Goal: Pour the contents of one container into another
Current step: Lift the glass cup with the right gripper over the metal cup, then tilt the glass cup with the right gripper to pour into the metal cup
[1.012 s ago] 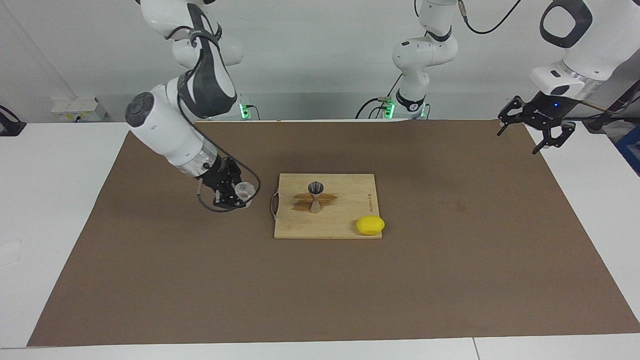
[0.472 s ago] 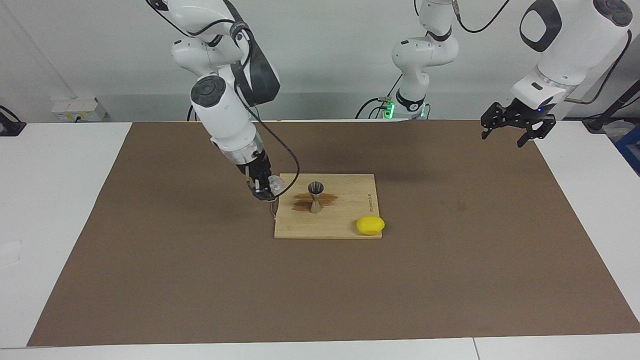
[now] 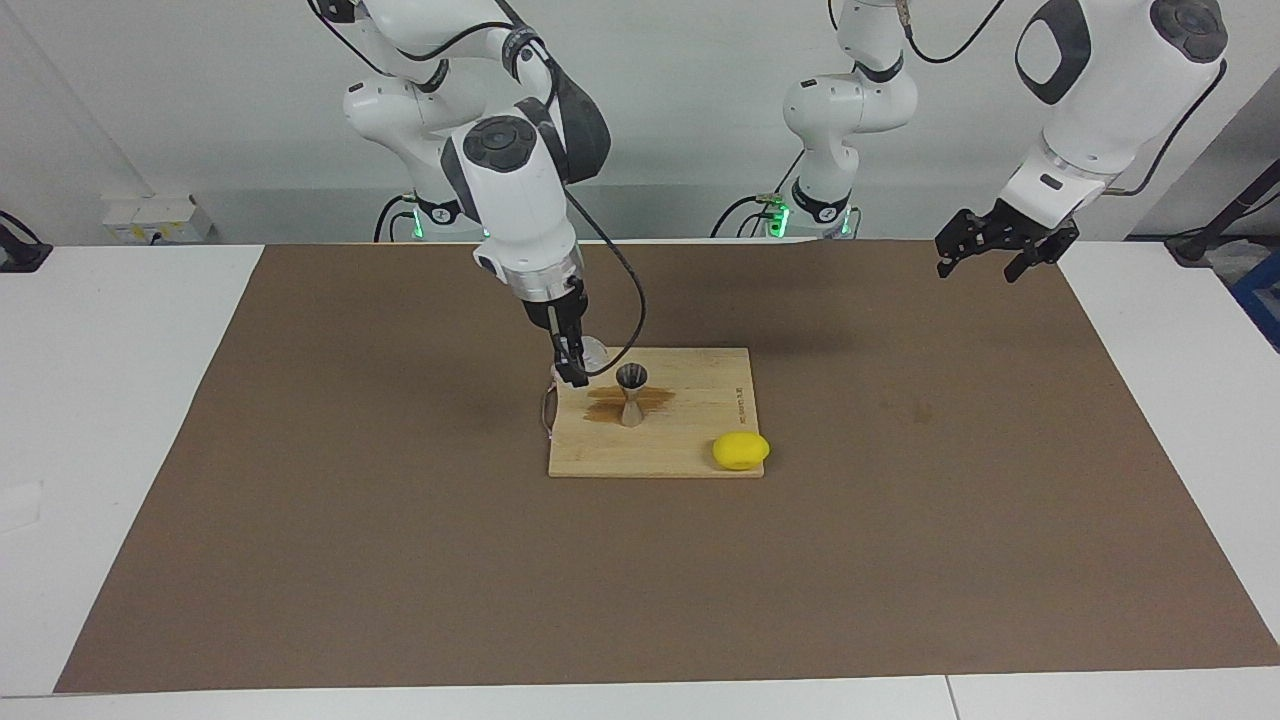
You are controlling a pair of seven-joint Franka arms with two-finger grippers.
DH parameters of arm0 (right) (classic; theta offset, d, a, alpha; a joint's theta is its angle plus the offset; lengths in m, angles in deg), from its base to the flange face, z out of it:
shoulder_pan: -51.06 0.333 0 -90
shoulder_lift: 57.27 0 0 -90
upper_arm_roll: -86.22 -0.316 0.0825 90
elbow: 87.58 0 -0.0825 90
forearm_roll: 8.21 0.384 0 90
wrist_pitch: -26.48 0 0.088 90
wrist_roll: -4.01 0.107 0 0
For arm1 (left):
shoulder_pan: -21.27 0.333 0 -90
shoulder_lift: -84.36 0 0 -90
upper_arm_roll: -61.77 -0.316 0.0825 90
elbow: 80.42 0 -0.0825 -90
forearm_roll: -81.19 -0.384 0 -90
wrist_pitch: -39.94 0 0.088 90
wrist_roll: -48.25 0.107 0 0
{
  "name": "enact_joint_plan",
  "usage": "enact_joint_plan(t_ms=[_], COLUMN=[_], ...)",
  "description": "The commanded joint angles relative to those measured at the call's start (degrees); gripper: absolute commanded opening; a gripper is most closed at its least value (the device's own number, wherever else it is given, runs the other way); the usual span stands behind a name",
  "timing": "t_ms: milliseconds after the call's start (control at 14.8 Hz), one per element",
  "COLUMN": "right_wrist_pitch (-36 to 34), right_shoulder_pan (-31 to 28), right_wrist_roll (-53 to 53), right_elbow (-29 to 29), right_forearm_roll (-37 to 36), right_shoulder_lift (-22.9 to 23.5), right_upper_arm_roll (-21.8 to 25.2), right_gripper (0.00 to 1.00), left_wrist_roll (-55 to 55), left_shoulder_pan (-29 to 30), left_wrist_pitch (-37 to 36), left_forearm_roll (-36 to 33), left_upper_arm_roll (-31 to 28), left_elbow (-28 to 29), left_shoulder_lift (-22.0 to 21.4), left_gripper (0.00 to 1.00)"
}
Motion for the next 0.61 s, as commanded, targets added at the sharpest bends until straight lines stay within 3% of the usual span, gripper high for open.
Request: enact_joint_plan(t_ms=[0, 540], right_wrist_pitch=[-1.16, -1.87], right_shoulder_pan=[0.39, 4.86], right_wrist_roll=[2.04, 2.13], right_elbow=[-2.73, -1.85], right_forearm_roll=[-3.19, -11.27], right_shoulder_lift=[2.11, 3.25], right_upper_arm_roll=[-0.03, -0.03], right_gripper=[0.00, 0.00], left_wrist_roll=[-1.07, -0.81], left_shoulder_pan=[-2.01, -2.19], left_wrist_pitch=[0.00, 0.70], left_forearm_roll=[-1.31, -1.31], left_upper_arm_roll=[-0.53, -0.62], left_elbow=[1.45, 1.37], left_shoulder_lift=[-1.66, -1.57], left_gripper=[1.00, 1.00])
